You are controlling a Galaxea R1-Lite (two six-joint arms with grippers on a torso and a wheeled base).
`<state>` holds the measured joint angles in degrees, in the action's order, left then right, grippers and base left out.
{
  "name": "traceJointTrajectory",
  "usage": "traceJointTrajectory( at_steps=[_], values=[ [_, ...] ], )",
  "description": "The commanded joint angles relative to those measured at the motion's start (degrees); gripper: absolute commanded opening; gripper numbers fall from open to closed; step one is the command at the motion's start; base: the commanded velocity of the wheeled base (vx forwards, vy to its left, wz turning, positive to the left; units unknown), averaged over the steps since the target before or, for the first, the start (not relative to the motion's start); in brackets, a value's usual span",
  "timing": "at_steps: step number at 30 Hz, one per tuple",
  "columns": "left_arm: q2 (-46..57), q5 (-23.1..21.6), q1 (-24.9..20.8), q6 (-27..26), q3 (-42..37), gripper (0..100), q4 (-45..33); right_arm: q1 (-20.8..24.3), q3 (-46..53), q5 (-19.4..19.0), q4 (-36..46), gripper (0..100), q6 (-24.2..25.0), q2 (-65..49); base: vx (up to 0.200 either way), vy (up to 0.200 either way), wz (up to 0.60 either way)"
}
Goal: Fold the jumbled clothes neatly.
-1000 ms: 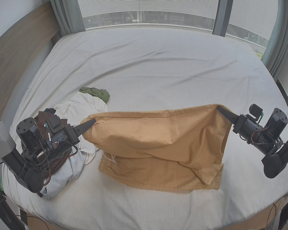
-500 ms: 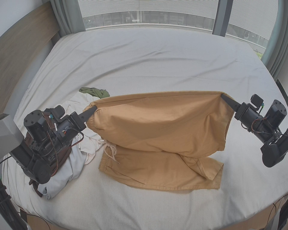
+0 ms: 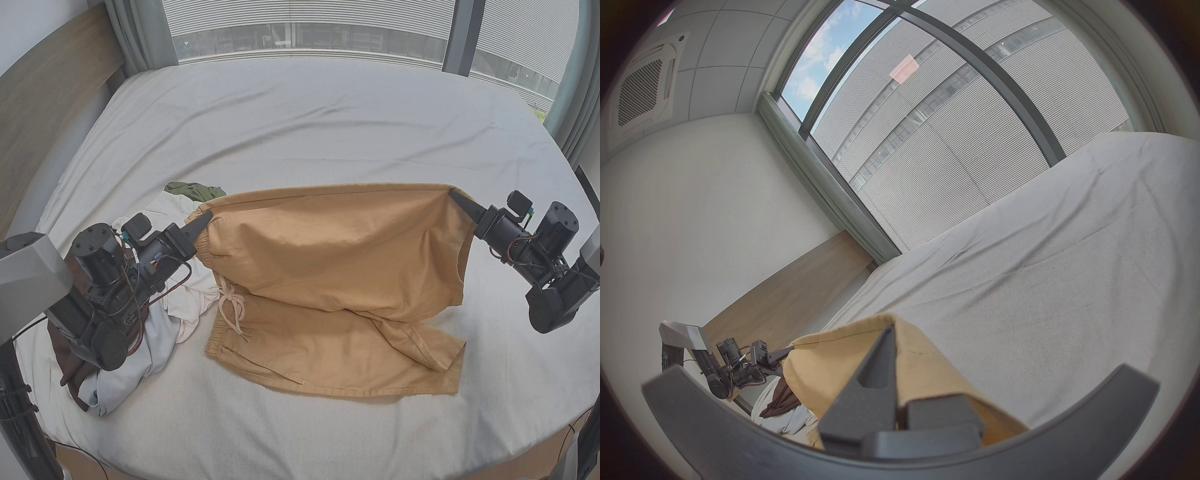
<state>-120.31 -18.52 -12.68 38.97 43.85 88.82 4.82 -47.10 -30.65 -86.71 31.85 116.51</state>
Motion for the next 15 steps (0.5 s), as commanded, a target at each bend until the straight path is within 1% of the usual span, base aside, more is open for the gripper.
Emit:
traceJointTrajectory(
  at_steps=[1,6,8,11,15],
  values=[
    [-6.9,2.5,-0.3,0.1,6.6,0,-0.1,0.1,-4.7,0.1,2.7,0,1.0,3.5,0.0,0.0,0.0],
    [-10.9,5.9,-1.0,0.1,13.6,0,-0.7,0.0,-8.4,0.1,4.7,0,1.9,4.7,0.0,0.0,0.0],
    [-11.7,6.3,-1.0,0.1,15.1,0,-0.9,0.0,-8.9,0.1,5.0,0,1.9,5.0,0.0,0.0,0.0],
    [-13.3,6.6,-1.0,0.2,17.1,0,-1.1,-0.1,-12.2,0.1,6.8,0,2.0,7.1,0.0,0.0,0.0],
    [-14.3,8.4,-0.8,0.2,18.6,0,-2.0,-0.2,-15.6,0.1,8.0,0,2.0,9.4,0.0,0.0,0.0]
  ],
)
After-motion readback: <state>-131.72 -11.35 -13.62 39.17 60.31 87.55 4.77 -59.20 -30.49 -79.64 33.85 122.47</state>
